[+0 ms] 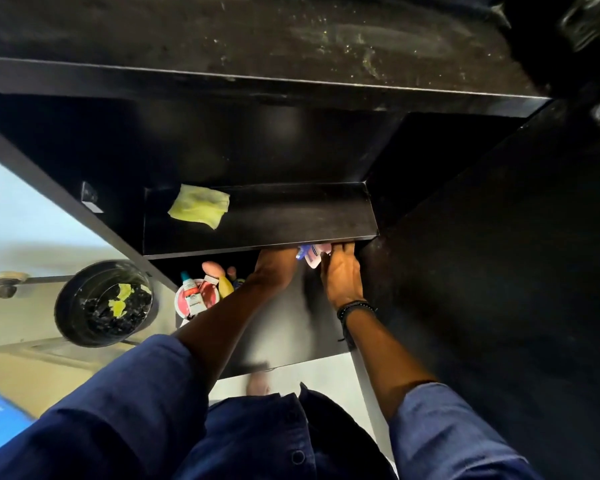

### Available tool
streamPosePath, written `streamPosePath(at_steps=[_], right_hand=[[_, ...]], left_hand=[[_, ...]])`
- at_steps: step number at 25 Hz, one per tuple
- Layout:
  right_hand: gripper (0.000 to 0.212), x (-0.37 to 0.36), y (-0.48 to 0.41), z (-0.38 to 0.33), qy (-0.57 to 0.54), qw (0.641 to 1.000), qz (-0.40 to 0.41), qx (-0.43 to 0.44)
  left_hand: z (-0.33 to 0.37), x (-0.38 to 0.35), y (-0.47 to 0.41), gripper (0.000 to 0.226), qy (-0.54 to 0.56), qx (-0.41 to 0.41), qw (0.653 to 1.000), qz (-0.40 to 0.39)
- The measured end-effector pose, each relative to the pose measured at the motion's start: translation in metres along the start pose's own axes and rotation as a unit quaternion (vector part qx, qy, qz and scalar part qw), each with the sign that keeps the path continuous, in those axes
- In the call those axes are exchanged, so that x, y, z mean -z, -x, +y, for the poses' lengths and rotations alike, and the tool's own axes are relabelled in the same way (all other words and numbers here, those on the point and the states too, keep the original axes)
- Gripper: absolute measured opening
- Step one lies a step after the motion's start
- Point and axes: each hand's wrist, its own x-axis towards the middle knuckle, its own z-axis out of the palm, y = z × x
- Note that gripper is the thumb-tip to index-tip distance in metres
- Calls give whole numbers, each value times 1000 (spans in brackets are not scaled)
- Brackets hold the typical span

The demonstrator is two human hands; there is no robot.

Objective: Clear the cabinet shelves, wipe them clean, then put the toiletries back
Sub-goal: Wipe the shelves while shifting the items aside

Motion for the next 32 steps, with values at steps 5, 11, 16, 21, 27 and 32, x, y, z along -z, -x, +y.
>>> streamPosePath(at_steps=[5, 11, 16, 21, 27, 32], right_hand=[[39, 0, 29, -8, -67, 995, 63, 27], [62, -48, 76, -26, -247, 965, -78, -30], [64, -77, 110, -57, -416, 878, -187, -146], [62, -77, 110, -89, -349, 918, -187, -24], [68, -72, 95, -107, -301, 940, -156, -42], [56, -71, 83, -116, -251, 954, -167, 5]], left_hand=[[-12, -3, 35, 33, 63, -67, 995, 48], [-66, -11, 100, 51, 146, -28, 986, 82], [-93, -5, 137, 52, 258, -20, 961, 96], [-114, -7, 141, 55, 258, -96, 959, 63], [-123, 11, 136, 52, 192, -62, 977, 64], [-135, 16, 95, 60, 97, -12, 995, 12]])
